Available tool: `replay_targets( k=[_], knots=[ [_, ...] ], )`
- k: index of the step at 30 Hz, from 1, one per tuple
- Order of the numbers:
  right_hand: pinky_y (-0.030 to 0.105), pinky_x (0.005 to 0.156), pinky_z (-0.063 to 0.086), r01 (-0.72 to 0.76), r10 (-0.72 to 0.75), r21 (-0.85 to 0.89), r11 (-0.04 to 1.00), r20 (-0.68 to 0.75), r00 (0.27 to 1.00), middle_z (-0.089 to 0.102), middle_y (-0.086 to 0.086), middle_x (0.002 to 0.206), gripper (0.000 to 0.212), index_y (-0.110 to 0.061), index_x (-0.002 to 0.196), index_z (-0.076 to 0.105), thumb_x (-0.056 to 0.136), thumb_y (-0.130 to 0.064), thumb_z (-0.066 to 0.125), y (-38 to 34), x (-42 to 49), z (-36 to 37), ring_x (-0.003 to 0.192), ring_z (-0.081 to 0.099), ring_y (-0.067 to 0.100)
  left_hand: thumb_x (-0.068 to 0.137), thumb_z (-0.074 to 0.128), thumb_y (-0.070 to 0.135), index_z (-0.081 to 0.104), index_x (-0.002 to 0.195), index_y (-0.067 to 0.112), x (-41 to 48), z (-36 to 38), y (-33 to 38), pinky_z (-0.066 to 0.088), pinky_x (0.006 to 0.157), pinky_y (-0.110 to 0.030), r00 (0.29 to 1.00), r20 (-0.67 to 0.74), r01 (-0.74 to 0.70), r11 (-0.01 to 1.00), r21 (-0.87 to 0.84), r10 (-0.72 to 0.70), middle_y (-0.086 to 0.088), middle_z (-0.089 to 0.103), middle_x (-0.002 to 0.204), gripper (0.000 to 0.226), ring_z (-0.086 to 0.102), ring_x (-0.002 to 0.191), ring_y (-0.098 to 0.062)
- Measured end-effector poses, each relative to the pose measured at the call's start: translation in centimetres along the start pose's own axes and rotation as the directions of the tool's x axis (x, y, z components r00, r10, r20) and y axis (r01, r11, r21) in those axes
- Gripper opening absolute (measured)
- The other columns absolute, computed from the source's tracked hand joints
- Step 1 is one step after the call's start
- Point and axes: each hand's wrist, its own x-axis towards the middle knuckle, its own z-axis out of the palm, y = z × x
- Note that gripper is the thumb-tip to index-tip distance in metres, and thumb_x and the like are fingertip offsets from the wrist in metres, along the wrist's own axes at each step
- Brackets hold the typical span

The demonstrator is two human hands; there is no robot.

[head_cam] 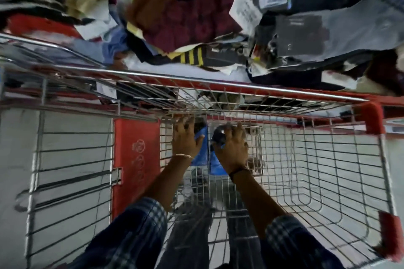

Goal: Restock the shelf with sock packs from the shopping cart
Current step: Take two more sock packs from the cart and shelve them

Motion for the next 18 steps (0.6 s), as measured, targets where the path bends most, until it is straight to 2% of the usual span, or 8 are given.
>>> replay_targets(
  k=[2,3,6,10,13,15,18],
  knots=[
    [0.056,0.106,0.030,-0.042,0.044,-0.037,0.998,0.045,0.998,0.002,0.020,0.157,0.084,-0.020,0.149,0.012,0.085,-0.048,0.059,-0.2,1.2,1.5,0.142,0.008,0.039,0.088,0.059,0.040,0.026,0.145,0.014,1.6,1.4,-0.4,0.030,0.105,-0.051,0.997,0.040,0.069,0.997,-0.035,-0.068,-0.023,0.019,0.150,0.070,0.020,0.135,-0.041],
    [0.057,0.107,0.030,-0.052,0.056,-0.056,0.997,0.071,0.996,0.000,0.022,0.157,0.086,-0.022,0.149,0.010,0.084,-0.048,0.060,-0.2,1.5,2.0,0.142,0.007,0.040,0.087,0.061,0.039,0.025,0.146,0.017,2.1,1.9,-0.3,0.028,0.107,-0.050,0.993,0.055,0.106,0.992,-0.063,-0.103,-0.023,0.015,0.151,0.072,0.019,0.135,-0.042],
    [0.058,0.107,0.031,-0.068,0.073,-0.049,0.996,0.111,0.991,0.003,0.025,0.155,0.087,-0.022,0.148,0.012,0.082,-0.042,0.065,0.4,1.7,3.0,0.140,0.009,0.046,0.082,0.066,0.040,0.025,0.145,0.025,2.7,2.7,0.1,0.038,0.097,-0.055,0.973,0.095,0.215,0.974,-0.073,-0.208,-0.023,0.007,0.151,0.077,0.026,0.127,-0.050],
    [0.058,0.101,0.038,-0.068,0.070,-0.043,0.997,0.073,0.995,0.010,0.023,0.153,0.092,-0.024,0.147,0.022,0.072,-0.033,0.076,2.6,1.6,2.2,0.133,0.022,0.045,0.078,0.069,0.043,0.026,0.144,0.024,2.5,2.9,0.3,0.043,0.091,-0.051,0.974,0.065,0.220,0.975,-0.027,-0.218,-0.023,0.011,0.149,0.081,0.030,0.123,-0.049],
    [0.058,0.102,0.037,-0.043,0.047,-0.097,0.994,0.041,0.998,0.012,0.022,0.153,0.094,-0.026,0.146,0.023,0.069,-0.038,0.076,3.7,1.4,1.8,0.132,0.024,0.045,0.077,0.069,0.041,0.024,0.145,0.025,2.4,3.2,0.3,0.042,0.093,-0.057,0.977,0.054,0.210,0.976,-0.048,-0.208,-0.022,0.012,0.150,0.083,0.025,0.128,-0.048],
    [0.060,0.103,0.034,-0.054,0.057,-0.121,0.991,0.014,0.998,0.008,0.023,0.154,0.097,-0.027,0.146,0.022,0.067,-0.044,0.075,3.6,1.4,2.0,0.135,0.021,0.046,0.078,0.067,0.041,0.020,0.146,0.028,2.4,3.5,0.5,0.044,0.090,-0.063,0.975,0.069,0.216,0.974,-0.065,-0.211,-0.021,0.006,0.152,0.084,0.019,0.131,-0.050],
    [0.060,0.106,0.029,-0.079,0.086,-0.151,0.985,0.042,0.995,-0.002,0.025,0.155,0.102,-0.030,0.148,0.014,0.069,-0.050,0.074,3.0,2.1,2.7,0.138,0.012,0.047,0.077,0.068,0.045,0.015,0.147,0.031,2.6,3.9,0.7,0.046,0.087,-0.064,0.970,0.111,0.222,0.975,-0.028,-0.218,-0.019,-0.006,0.154,0.089,0.010,0.134,-0.052]
  ],
)
